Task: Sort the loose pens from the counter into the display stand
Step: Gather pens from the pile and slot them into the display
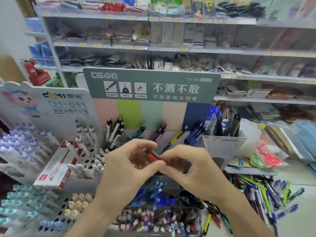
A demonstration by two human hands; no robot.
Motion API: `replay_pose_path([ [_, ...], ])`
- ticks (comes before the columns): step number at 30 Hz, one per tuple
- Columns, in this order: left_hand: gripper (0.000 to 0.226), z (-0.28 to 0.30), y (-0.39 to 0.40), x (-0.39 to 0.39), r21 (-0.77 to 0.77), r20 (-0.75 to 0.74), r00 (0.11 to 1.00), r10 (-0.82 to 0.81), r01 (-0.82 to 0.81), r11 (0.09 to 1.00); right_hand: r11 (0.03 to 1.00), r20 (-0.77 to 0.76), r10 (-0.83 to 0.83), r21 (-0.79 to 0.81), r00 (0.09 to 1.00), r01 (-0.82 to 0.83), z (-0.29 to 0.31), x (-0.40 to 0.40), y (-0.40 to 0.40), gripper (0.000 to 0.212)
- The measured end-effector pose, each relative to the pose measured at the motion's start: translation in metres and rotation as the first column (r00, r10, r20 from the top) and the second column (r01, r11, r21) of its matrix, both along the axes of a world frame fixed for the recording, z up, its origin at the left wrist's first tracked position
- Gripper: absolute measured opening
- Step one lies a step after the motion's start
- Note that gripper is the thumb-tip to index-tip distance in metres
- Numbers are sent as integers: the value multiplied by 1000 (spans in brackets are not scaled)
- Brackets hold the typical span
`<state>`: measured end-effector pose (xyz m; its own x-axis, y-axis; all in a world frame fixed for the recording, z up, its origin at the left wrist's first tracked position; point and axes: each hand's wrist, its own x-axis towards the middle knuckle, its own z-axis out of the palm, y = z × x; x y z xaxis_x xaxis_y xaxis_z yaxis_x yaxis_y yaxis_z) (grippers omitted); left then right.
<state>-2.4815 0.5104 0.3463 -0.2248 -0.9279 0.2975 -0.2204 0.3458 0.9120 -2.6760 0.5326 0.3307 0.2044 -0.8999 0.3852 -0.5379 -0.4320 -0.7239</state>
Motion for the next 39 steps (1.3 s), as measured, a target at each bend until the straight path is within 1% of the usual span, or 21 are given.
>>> replay_pose_path([
  [2,34,-3,7,-14,-17,-82,993,-83,82,996,996,140,-53,72,989,43,-6,-3,19,8],
  [3,33,-7,10,-19,-14,-104,987,-123,122,992,993,196,-76,108,978,56,-12,-4,29,9],
  [4,33,-14,12,-21,-21,-94,984,-150,149,989,987,238,-109,139,965,77,-19,-6,39,18],
  [5,35,-23,11,-22,-40,-40,987,-158,156,987,979,276,-152,175,949,106,-26,-8,48,32],
  [6,38,-34,9,-20,-74,58,988,-141,145,987,965,316,-209,219,925,144,-35,-11,55,47],
  [7,42,-47,4,-16,-125,194,976,-96,122,985,945,351,-282,264,893,195,-44,-14,61,60],
  [8,45,-59,0,-13,-173,322,946,-38,99,980,919,373,-360,299,855,257,-52,-17,66,69],
  [9,48,-69,-4,-11,-191,414,910,5,81,978,892,382,-434,311,816,329,-58,-19,70,74],
  [10,49,-77,-7,-9,-178,467,884,24,68,982,868,391,-491,298,778,398,-60,-20,72,76],
  [13,46,-92,-15,-12,-134,517,856,22,56,989,818,464,-560,181,686,546,-61,-18,70,74],
  [15,42,-95,-20,-17,-151,515,857,25,62,987,795,507,-551,79,663,601,-59,-13,63,64],
  [17,41,-96,-25,-23,-164,485,874,43,43,986,781,531,-525,-9,665,624,-60,-9,54,49],
  [20,36,-102,-33,-34,-181,415,907,77,0,983,775,522,-504,-77,688,627,-63,-6,41,36],
  [22,38,-105,-33,-39,-159,346,935,79,-25,987,781,500,-498,-95,708,617,-64,-4,36,32],
  [25,53,-107,-20,-31,-112,224,973,53,-28,993,775,505,-493,-114,708,621,-66,0,39,32],
  [27,52,-112,-7,-15,-138,187,977,100,-75,988,783,538,-476,-101,696,613,-68,3,44,31],
  [30,36,-123,10,15,-201,232,940,251,-207,958,798,537,-470,-81,701,597,-72,10,49,29],
  [33,27,-143,26,42,-182,277,895,350,-308,934,821,573,-432,-69,696,566,-73,23,53,31],
  [35,29,-159,30,57,-137,339,871,357,-329,934,844,591,-417,-31,691,535,-78,34,54,31],
  [39,49,-183,18,71,-51,514,811,277,-294,954,884,559,-409,46,721,466,-88,53,54,30],
])
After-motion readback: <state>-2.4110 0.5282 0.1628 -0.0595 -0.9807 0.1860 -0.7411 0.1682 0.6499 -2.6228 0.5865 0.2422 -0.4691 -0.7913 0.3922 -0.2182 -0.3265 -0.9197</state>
